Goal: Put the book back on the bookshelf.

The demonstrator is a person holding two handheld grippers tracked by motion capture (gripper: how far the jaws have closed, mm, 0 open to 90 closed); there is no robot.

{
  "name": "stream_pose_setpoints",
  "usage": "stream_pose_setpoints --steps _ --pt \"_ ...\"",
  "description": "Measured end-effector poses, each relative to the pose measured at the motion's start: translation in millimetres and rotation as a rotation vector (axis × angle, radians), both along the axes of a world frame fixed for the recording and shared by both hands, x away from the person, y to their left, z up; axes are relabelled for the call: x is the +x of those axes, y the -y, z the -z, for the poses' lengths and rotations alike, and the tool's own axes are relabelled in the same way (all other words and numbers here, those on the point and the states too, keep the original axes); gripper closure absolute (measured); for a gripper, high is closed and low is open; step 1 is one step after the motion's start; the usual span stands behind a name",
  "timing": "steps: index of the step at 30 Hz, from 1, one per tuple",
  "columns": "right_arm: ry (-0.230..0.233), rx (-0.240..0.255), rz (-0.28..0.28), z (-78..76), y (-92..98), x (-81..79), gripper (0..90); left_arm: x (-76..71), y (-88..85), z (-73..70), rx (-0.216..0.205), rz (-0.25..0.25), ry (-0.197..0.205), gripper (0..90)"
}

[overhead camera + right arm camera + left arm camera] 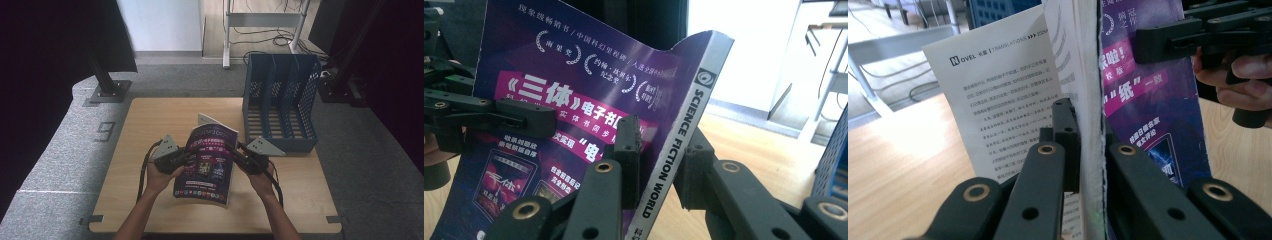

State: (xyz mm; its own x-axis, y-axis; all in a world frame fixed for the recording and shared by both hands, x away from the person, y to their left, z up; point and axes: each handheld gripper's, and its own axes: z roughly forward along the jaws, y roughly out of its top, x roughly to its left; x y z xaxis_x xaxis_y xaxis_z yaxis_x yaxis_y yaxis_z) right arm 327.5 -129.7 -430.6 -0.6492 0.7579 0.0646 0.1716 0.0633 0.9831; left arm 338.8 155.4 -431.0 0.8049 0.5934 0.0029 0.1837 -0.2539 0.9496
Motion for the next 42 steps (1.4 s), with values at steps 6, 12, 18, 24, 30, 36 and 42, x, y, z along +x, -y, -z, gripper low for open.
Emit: stream_pose_setpoints --steps 6,12,18,24,30,36,42 --pt "0.054 0.004 0.013 -9.8 2.9 -4.6 75.8 -3.2 3.5 -5.5 -0.025 0.006 0.041 87.8" --pt "0.110 -0.015 -0.009 -10.5 5.4 -13.4 77.7 -8.1 3.2 4.2 -0.033 0.015 0.032 87.4" --pt "0.109 -0.014 -0.031 -5.2 7.8 -17.8 79.2 -8.7 -2.7 11.1 -0.049 0.012 0.018 81.0" --pt "0.113 0.002 -0.068 -4.4 13.1 -24.9 79.8 -6.6 -15.0 12.4 -0.080 -0.015 0.002 69.6" --pt "0.145 -0.004 -0.127 -3.9 14.2 -35.5 79.4 -4.7 -18.3 17.6 -0.085 -0.015 -0.024 61.6" --pt "0.102 -0.023 -0.185 0.6 11.1 -28.8 71.9 -1.6 -17.5 20.4 -0.106 0.000 -0.045 64.5" --pt "0.058 -0.036 -0.136 2.1 3.3 -16.4 79.3 -1.7 -17.4 20.6 -0.103 0.006 -0.054 63.2"
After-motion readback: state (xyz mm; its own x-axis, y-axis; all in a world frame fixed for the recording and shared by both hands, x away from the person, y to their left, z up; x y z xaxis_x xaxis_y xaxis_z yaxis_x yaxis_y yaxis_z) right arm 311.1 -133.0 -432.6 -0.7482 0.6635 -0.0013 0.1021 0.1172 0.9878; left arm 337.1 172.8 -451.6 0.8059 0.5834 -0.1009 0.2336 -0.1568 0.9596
